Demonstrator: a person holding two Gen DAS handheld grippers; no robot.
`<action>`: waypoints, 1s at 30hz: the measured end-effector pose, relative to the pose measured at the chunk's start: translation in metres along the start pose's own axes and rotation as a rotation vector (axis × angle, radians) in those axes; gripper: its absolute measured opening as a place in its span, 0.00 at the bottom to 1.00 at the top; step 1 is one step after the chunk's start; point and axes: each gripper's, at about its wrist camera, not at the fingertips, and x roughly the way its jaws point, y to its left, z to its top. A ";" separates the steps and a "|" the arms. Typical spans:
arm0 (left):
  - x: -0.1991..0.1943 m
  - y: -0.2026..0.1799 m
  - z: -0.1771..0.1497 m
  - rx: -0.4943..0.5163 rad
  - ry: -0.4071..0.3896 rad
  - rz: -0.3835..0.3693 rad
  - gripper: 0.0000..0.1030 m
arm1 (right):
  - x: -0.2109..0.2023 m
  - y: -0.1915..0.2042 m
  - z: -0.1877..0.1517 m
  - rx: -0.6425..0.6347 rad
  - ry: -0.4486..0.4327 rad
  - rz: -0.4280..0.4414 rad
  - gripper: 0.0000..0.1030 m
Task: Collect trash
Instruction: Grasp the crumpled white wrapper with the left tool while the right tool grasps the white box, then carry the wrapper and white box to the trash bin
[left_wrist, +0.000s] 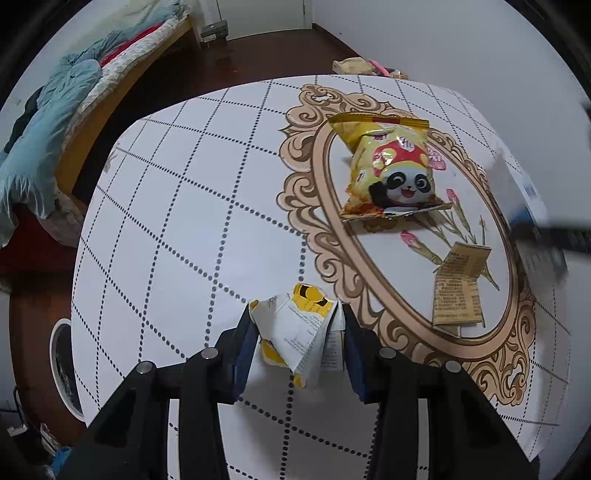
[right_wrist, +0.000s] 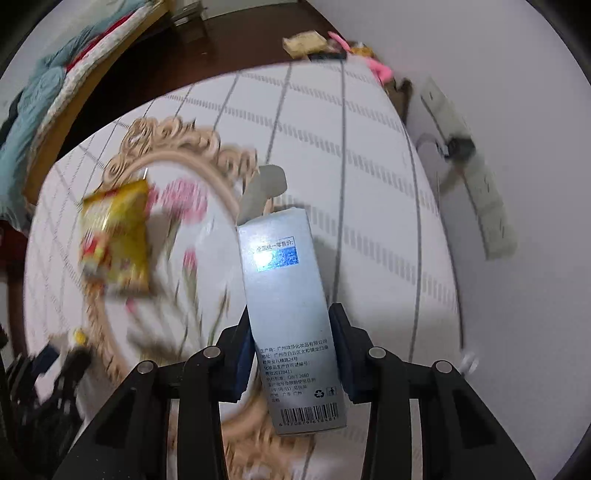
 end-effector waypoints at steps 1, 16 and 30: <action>0.000 0.001 -0.002 -0.002 -0.002 0.000 0.38 | -0.001 -0.003 -0.012 0.024 0.017 0.027 0.39; -0.027 0.005 -0.002 -0.032 -0.074 0.049 0.37 | -0.007 0.017 -0.061 -0.024 -0.019 -0.045 0.36; -0.157 0.087 -0.038 -0.165 -0.268 0.102 0.37 | -0.116 0.116 -0.118 -0.063 -0.184 0.207 0.36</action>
